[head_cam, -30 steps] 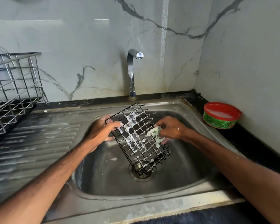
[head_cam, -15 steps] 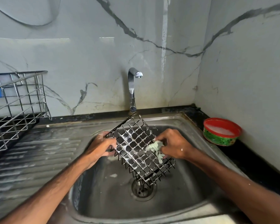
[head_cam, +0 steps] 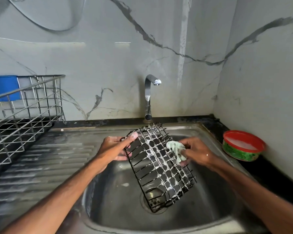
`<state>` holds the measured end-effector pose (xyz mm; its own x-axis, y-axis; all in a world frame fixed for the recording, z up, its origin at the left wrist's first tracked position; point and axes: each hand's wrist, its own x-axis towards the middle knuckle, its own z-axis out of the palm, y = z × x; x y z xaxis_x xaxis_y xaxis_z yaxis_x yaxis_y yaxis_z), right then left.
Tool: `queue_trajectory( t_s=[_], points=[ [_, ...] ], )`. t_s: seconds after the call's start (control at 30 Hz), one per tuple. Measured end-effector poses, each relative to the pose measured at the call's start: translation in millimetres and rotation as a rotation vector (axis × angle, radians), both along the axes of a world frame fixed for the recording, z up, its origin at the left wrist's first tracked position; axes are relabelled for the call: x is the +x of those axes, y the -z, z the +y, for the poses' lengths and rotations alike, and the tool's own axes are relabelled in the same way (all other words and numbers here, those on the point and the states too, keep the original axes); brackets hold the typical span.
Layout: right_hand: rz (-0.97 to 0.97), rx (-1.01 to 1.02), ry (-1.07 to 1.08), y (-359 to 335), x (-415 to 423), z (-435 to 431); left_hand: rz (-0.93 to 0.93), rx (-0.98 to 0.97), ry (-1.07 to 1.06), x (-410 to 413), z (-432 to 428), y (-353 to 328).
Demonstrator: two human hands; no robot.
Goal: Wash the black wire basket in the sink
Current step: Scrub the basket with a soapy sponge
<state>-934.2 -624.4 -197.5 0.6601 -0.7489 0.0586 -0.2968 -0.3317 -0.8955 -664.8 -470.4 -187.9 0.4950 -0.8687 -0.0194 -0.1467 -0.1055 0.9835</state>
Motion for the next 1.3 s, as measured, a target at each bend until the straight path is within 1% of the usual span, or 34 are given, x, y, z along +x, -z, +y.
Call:
queue_trajectory(
  t_s=[0.17, 0.23, 0.3, 0.37, 0.5, 0.57, 0.63, 0.77, 0.87, 0.93, 1.0, 1.07, 1.1, 1.2, 1.3],
  points=[
    [-0.041, 0.172, -0.008, -2, 1, -2, 0.105, -0.06, 0.017, -5, 1, -9],
    [-0.062, 0.232, 0.015, -2, 0, -3, 0.156, -0.068, 0.064, -5, -1, -9],
    [-0.078, 0.275, 0.041, -1, -3, -7, 0.228, -0.087, 0.149, -4, -2, -9],
    [-0.088, 0.304, 0.055, 1, -5, -11, 0.262, -0.067, 0.258, -2, 0, -12],
    [-0.14, 0.376, 0.091, 3, -7, -18, 0.274, 0.094, 0.513, -7, 8, -10],
    [-0.158, 0.411, 0.1, 5, -8, -21, 0.227, 0.158, 0.609, -13, 9, -7],
    [-0.146, 0.433, 0.117, 8, -9, -24, 0.185, 0.173, 0.623, -21, 8, -6],
    [-0.074, 0.466, 0.085, 12, -11, -23, 0.217, 0.112, 0.548, -26, 4, -5],
    [-0.024, 0.553, 0.027, 14, -11, -19, 0.143, 0.079, 0.606, -30, 4, -8],
    [0.023, 0.566, 0.019, 18, -9, -20, 0.098, 0.052, 0.644, -34, 3, -9],
    [0.073, 0.574, 0.029, 22, -7, -21, 0.065, 0.026, 0.638, -38, 2, -10],
    [0.13, 0.532, 0.035, 20, -5, -16, 0.027, 0.006, 0.578, -42, 1, -9],
    [0.174, 0.459, 0.041, 18, -5, -12, 0.005, -0.001, 0.535, -44, 0, -8],
    [0.302, 0.122, 0.093, 6, -1, -2, -0.091, -0.016, 0.413, -48, -5, -3],
    [0.254, -0.094, 0.128, -11, -1, 5, -0.155, -0.029, 0.353, -53, -4, -3]
  ],
)
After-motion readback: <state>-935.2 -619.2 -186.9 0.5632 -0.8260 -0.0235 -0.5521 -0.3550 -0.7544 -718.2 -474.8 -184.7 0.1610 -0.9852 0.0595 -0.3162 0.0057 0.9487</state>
